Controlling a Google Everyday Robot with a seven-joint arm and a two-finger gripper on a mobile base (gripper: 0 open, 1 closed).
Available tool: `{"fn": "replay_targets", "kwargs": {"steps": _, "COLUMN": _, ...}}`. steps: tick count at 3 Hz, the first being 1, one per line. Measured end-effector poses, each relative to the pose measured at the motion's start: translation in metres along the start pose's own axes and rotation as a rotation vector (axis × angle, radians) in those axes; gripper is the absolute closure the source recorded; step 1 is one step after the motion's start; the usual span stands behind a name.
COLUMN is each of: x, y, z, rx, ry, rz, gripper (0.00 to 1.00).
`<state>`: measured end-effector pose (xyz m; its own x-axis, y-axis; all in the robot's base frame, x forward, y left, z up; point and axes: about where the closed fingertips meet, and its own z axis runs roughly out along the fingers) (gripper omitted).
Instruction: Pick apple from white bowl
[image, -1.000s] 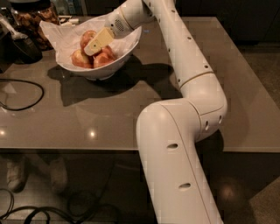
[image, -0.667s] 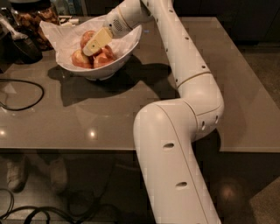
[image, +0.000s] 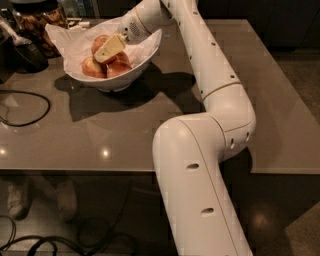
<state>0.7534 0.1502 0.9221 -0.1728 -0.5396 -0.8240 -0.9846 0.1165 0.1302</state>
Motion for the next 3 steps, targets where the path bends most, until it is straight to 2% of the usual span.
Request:
{"fn": "replay_targets", "kwargs": {"steps": 2, "x": 0.0000, "y": 0.0000, "z": 0.0000, "rx": 0.000, "ry": 0.000, "rz": 0.000, "gripper": 0.88}}
{"fn": "replay_targets", "kwargs": {"steps": 3, "x": -0.0096, "y": 0.0002, "z": -0.0074, "rx": 0.027, "ry": -0.007, "rz": -0.008, "gripper": 1.00}}
